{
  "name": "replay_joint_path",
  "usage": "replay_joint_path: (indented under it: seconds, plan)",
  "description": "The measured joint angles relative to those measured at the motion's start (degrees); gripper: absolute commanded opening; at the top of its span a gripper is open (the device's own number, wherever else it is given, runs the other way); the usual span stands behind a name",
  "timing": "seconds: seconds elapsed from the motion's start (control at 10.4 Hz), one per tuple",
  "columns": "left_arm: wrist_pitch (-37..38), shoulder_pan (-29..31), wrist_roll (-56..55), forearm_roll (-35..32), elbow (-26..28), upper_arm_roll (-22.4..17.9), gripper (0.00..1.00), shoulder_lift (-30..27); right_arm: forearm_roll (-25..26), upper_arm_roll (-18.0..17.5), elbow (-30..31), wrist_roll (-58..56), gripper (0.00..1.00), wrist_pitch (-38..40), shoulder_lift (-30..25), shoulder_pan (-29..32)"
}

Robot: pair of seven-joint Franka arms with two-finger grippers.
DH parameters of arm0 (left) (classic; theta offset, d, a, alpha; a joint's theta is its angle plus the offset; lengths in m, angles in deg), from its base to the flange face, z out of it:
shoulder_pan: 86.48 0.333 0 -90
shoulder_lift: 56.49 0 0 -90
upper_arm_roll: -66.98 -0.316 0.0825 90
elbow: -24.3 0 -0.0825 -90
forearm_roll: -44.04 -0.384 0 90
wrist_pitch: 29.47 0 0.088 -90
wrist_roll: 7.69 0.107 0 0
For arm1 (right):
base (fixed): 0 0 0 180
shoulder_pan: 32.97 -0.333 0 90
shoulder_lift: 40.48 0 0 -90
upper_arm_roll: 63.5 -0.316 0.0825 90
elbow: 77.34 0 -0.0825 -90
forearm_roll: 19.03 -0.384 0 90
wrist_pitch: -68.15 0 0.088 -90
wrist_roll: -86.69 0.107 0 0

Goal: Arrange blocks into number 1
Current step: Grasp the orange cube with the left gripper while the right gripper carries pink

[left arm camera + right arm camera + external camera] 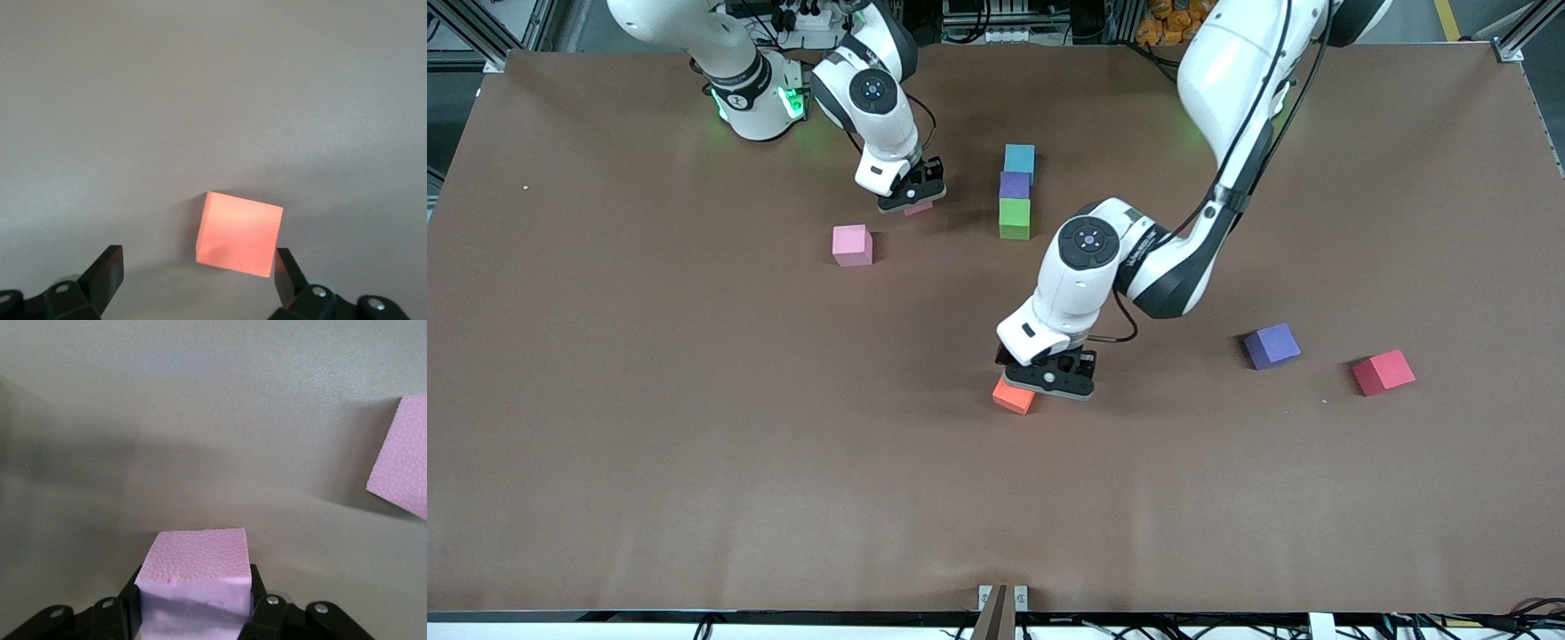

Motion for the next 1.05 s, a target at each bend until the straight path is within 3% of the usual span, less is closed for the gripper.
replay_joint_path:
  seconds: [1.05]
  plan:
    - [-10.50, -2.08, 1.82, -0.01, -0.39, -2.03, 1.00, 6.43, -0.40, 2.57, -5.73, 1.29, 0.50, -1.29, -1.74, 5.63]
